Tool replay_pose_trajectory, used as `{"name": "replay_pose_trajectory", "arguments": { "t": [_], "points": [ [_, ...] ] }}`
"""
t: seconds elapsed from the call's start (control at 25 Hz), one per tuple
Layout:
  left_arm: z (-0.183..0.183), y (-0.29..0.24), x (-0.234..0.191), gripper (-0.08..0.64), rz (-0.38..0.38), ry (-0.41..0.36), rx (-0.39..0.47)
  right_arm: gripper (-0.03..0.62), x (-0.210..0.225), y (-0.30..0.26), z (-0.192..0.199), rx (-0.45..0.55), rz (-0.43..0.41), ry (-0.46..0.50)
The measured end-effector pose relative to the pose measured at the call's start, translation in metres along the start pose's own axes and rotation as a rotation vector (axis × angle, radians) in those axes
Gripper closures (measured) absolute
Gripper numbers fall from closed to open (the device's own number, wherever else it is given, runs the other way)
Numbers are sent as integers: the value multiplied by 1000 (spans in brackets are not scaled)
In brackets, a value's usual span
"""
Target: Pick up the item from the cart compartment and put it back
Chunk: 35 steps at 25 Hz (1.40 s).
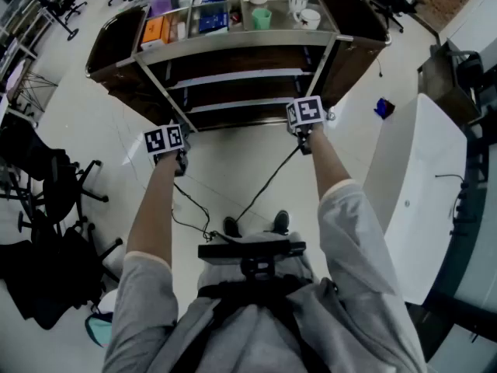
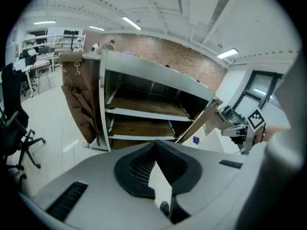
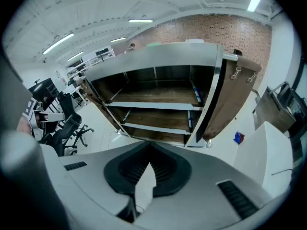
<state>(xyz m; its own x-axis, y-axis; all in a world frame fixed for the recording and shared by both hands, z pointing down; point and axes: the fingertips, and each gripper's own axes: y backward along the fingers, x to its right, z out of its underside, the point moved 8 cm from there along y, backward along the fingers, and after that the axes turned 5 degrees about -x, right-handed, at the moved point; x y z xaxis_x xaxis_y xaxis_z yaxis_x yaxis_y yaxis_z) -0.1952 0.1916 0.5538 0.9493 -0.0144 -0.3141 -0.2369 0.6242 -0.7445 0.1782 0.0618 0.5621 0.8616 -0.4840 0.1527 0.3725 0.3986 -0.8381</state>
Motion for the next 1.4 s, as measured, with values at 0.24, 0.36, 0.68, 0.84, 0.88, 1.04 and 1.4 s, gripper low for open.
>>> {"name": "replay_pose_trajectory", "arguments": {
  "t": [0.24, 0.36, 0.68, 0.84, 0.88, 1.04, 1.4],
  "points": [
    [-17, 34, 13, 555, 20, -85, 266, 583, -15, 50, -13, 244, 19, -2],
    [-18, 58, 21, 555, 40, -132, 416, 583, -24, 80, -18, 414, -10, 26],
    [-3, 135, 51, 555, 53, -216, 695, 583, -61, 173, -5, 730, -35, 150],
    [9, 155, 59, 555, 20, -281, 723, 583, -71, 194, 13, 772, -23, 150],
    [10, 157, 59, 555, 14, -290, 723, 583, -74, 196, 16, 775, -15, 150],
    [5, 162, 56, 555, 12, -294, 723, 583, -85, 193, 19, 766, -18, 164],
    [-14, 166, 27, 555, 53, -320, 698, 583, -115, 173, 20, 752, -13, 129]
  ]
}}
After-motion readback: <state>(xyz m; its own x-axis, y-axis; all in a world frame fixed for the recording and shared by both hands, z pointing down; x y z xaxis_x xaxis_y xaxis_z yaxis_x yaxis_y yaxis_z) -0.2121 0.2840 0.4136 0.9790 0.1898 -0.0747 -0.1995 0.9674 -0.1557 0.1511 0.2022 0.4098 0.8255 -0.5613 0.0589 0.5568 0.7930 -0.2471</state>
